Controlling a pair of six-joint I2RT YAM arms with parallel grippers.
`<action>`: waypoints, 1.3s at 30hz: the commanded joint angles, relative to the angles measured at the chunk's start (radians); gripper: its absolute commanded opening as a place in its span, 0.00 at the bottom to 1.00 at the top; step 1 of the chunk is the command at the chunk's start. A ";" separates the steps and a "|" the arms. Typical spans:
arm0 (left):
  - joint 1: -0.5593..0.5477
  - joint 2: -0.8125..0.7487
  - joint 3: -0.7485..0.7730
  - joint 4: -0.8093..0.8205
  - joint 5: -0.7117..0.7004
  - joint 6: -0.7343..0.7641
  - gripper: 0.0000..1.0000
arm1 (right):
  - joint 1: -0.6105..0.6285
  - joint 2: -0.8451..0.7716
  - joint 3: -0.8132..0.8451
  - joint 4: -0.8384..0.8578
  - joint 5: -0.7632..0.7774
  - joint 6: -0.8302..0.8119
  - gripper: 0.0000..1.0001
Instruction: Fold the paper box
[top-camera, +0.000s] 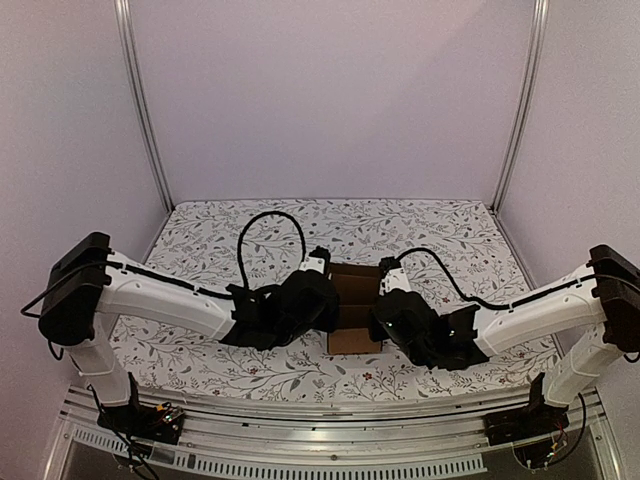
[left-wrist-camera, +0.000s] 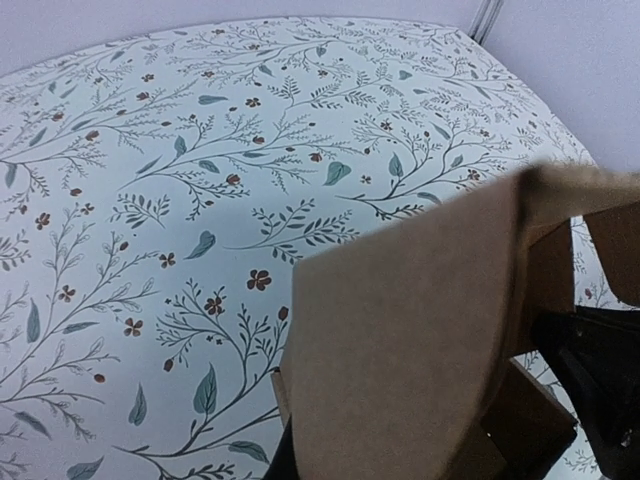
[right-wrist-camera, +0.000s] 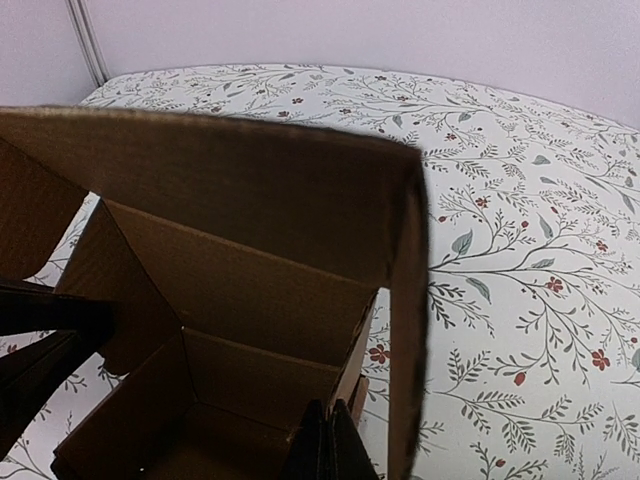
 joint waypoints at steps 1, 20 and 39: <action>-0.041 0.019 0.071 -0.066 0.087 0.015 0.00 | 0.029 0.036 -0.012 0.007 -0.081 0.000 0.00; -0.002 -0.025 0.142 -0.145 0.141 -0.014 0.00 | 0.068 0.048 -0.024 0.044 -0.059 -0.072 0.00; 0.013 -0.030 0.078 -0.104 0.258 -0.036 0.00 | 0.090 0.055 -0.019 0.064 0.009 -0.106 0.00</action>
